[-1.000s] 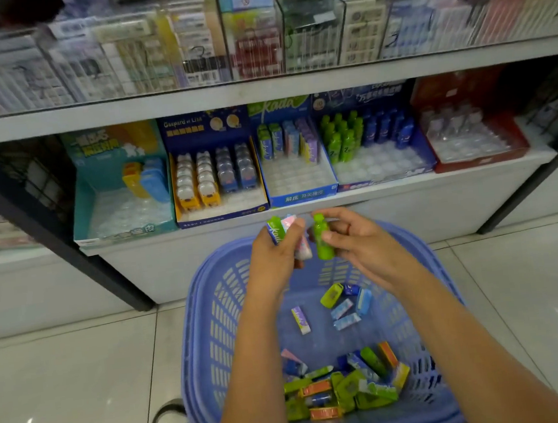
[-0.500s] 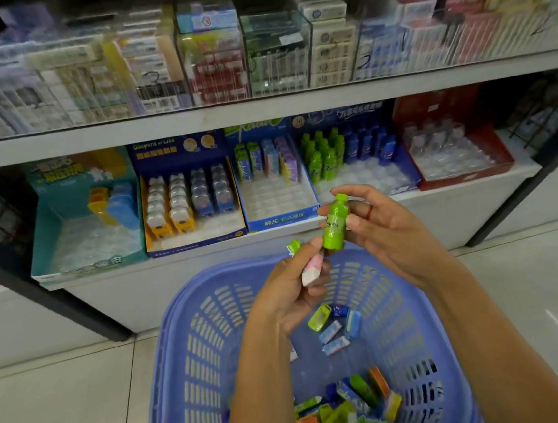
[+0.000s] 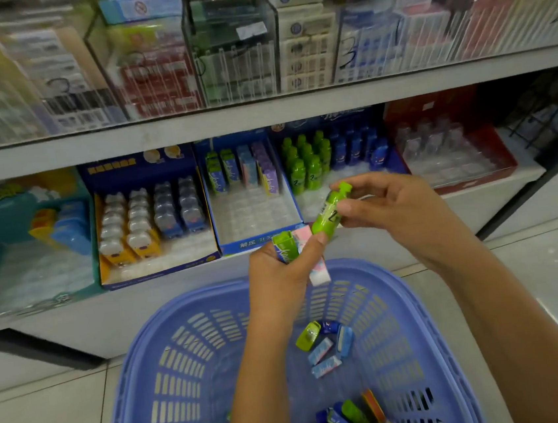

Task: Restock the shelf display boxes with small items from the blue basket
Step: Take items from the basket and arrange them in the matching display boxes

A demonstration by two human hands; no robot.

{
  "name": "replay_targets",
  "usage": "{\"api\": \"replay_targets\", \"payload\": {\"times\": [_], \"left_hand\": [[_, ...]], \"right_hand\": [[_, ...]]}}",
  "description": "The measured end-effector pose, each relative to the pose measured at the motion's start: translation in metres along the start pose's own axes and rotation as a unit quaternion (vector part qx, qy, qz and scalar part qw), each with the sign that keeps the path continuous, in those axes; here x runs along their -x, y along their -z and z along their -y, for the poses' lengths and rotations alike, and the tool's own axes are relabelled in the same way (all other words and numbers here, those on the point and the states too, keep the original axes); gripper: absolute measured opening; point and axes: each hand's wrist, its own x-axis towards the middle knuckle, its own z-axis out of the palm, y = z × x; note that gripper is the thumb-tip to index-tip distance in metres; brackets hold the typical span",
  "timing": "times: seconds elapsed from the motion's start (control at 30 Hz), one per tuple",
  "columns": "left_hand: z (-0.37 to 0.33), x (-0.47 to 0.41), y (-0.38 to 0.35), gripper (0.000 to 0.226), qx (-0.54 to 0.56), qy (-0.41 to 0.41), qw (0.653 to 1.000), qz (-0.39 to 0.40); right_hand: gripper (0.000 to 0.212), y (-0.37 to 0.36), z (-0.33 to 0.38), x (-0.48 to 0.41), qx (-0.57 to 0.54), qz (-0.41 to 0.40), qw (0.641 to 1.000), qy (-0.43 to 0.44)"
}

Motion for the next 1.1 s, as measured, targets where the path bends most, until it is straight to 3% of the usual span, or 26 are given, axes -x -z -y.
{"api": "replay_targets", "payload": {"times": [0.13, 0.27, 0.6, 0.77, 0.9, 1.1], "left_hand": [[0.002, -0.002, -0.004, 0.025, 0.004, 0.038, 0.999, -0.003], [0.009, 0.0, -0.003, 0.033, 0.036, 0.103, 0.994, -0.007], [0.008, -0.005, 0.003, 0.012, 0.179, 0.167, 0.969, 0.037], [0.014, -0.003, 0.008, 0.011, 0.183, 0.171, 0.965, 0.081], [0.011, 0.0, 0.005, 0.013, 0.197, 0.16, 0.962, 0.102], [0.004, 0.006, 0.005, 0.017, 0.172, 0.124, 0.974, 0.079]], "right_hand": [[0.02, 0.013, 0.002, -0.023, 0.091, -0.057, 0.994, 0.011], [0.028, 0.036, -0.004, -0.073, 0.22, -0.138, 0.965, 0.045], [0.045, 0.037, -0.036, -0.124, 0.365, -0.074, 0.927, 0.044], [0.045, 0.037, -0.038, -0.129, 0.409, -0.034, 0.912, 0.029], [0.046, 0.035, -0.044, -0.124, 0.383, -0.051, 0.922, 0.011], [0.049, 0.027, -0.029, -0.106, 0.395, -0.057, 0.917, -0.024]]}}
